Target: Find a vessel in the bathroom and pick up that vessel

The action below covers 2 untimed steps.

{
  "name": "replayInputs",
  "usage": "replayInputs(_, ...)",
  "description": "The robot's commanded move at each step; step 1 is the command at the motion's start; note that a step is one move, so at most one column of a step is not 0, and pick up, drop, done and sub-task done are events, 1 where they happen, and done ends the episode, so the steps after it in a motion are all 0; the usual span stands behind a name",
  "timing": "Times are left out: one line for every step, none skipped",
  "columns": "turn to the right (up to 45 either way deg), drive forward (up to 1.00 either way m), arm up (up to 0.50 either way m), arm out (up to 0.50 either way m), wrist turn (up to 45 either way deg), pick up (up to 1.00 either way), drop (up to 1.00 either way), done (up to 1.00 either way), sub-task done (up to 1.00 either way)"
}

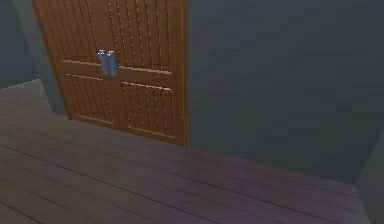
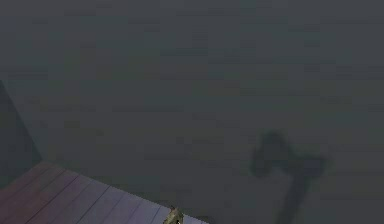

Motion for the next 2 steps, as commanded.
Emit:
replayInputs(0.0,0.00,0.00,0.00,0.0,1.00,0.00,0.00,0.00)
replayInputs(0.0,0.00,0.10,0.00,0.0,0.00,0.00,0.00,0.00)
